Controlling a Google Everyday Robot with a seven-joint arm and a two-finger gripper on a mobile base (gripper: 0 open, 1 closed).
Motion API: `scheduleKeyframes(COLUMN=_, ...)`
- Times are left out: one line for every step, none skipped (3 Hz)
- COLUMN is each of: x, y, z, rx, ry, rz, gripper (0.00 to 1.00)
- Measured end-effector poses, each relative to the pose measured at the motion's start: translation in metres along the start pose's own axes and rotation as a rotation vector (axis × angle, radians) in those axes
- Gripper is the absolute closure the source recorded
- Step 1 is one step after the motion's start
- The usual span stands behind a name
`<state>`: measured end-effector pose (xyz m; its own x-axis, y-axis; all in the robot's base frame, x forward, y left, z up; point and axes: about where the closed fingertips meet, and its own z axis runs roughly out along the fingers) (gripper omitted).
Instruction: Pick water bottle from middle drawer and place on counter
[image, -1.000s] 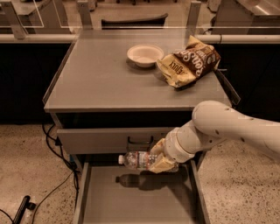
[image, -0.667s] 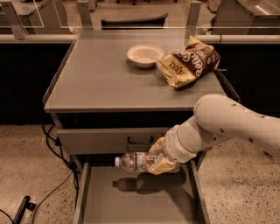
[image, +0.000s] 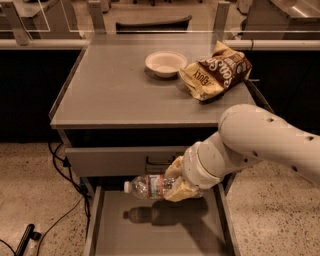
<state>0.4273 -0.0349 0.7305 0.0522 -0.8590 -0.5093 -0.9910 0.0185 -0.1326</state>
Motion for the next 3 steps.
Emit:
scheduleKeyframes(x=-0.065, y=-0.004, z=-0.058, rx=0.052, ry=0.073, rz=-0.143, gripper=1.0)
scheduleKeyframes(x=-0.114, y=-0.039, z=-0.105, rx=0.092, ry=0.126, rz=-0.249, gripper=1.0)
scheduleKeyframes(x=-0.148, y=-0.108, z=-0.113, rx=0.085, ry=0.177, rz=-0.326, gripper=1.0)
